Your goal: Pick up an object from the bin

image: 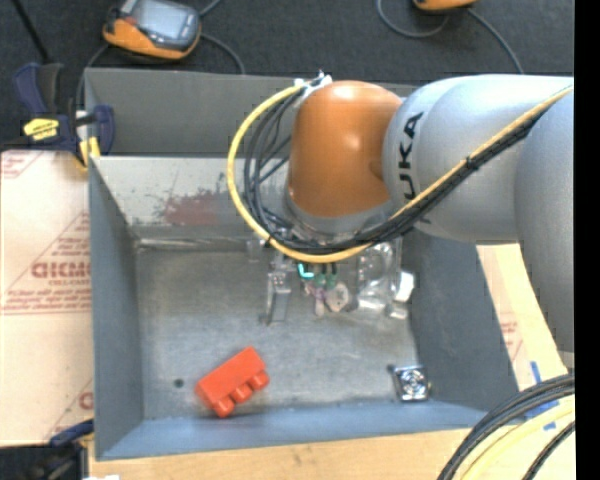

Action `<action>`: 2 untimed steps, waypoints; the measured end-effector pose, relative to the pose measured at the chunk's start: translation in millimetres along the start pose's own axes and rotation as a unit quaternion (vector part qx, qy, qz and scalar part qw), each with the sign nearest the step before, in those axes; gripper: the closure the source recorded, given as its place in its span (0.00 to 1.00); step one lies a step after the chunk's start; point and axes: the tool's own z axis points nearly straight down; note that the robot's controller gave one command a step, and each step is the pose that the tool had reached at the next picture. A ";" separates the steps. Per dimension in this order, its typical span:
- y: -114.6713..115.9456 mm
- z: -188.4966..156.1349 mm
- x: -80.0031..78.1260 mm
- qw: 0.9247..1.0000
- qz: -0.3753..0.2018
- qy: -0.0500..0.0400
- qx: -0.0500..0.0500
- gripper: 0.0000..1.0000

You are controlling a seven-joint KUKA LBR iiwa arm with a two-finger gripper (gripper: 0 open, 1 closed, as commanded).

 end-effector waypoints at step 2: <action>21.0 58.6 79.7 0.929 -0.370 0.000 0.002 0.00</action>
Offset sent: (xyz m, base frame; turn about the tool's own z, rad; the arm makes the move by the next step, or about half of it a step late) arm -0.0799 0.0376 -0.0548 -0.5794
